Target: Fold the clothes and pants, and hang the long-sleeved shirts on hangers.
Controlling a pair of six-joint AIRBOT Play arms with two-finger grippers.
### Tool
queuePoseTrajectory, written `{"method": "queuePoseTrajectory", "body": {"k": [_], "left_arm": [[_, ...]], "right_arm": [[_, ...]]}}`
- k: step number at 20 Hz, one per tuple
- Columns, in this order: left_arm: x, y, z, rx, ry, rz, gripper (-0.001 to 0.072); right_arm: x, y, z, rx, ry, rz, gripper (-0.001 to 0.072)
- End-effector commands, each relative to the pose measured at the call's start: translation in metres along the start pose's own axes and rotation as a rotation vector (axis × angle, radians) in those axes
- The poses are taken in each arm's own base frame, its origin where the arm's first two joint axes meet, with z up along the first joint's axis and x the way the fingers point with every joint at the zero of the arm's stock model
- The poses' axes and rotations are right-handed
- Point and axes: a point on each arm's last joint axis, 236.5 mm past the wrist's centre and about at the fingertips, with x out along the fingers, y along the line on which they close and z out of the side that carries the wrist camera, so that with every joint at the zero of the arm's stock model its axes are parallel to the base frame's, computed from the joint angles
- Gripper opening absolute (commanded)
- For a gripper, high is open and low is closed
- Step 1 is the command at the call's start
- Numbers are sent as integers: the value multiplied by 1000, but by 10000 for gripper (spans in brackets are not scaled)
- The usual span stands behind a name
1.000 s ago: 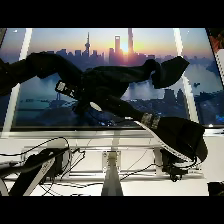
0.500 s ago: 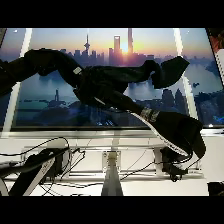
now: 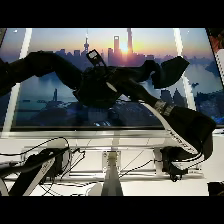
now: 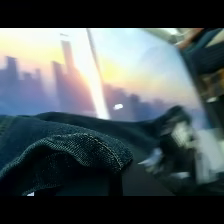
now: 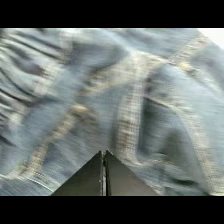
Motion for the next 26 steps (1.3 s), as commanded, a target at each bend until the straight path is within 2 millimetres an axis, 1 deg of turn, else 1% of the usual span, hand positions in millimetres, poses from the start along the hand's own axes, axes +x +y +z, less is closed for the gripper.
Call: {"method": "queuePoseTrajectory", "body": {"k": [1,2,3,4,5,6,7,8,9,10,11,12,14,15,16,17,19,20,22,23,24,26], "left_arm": [[-1,23,-6,79,31,94,28],[-1,24,-7,81,32,98,28],[-1,24,-5,76,26,99,28],[-1,20,-3,63,15,84,28],[0,11,1,30,-5,48,28],[0,0,11,-20,-47,0,28],[-2,-13,23,-78,-94,-56,28],[-4,-27,37,-147,-149,-123,28],[-7,-40,50,-169,-200,-180,27],[-10,-52,60,-161,-247,-227,27],[-11,-61,67,-157,-282,-258,27],[-10,-67,70,-165,-302,-269,27],[-4,-78,68,-171,-308,-279,27],[-1,-85,65,-172,-305,-288,27],[2,-93,62,-172,-301,-298,27],[5,-99,60,-173,-303,-302,27],[10,-110,56,-178,-307,-309,27],[12,-116,54,-179,-305,-314,27],[15,-127,48,-180,-298,-328,27],[16,-131,46,-181,-297,-332,27],[17,-134,45,-180,-296,-334,27],[17,-137,43,-183,-293,-340,27]], "right_arm": [[-17,-32,-2,-31,26,-40,27],[-20,-29,-1,-14,24,-14,26],[-24,-17,-2,-46,28,37,27],[-28,9,-5,-139,36,129,27],[-33,40,-11,-261,38,228,27],[-38,65,-15,-358,30,300,28],[-42,84,-15,-410,8,331,87],[-45,99,-12,-431,-15,340,324],[-48,114,-8,-438,-45,351,678],[-51,126,-5,-429,-64,361,707],[-54,139,-4,-426,-79,373,707],[-57,153,-4,-441,-95,386,709],[-60,178,-4,-481,-133,402,714],[-60,187,-2,-506,-159,394,713],[-57,192,4,-481,-184,374,712],[-53,192,10,-372,-193,353,704],[-39,180,12,-80,-151,312,702],[-32,173,10,-12,-136,286,689],[-20,157,10,40,-124,242,657],[-15,144,9,82,-110,218,602],[-11,129,7,124,-89,191,564],[-2,89,5,221,-52,126,544]]}}
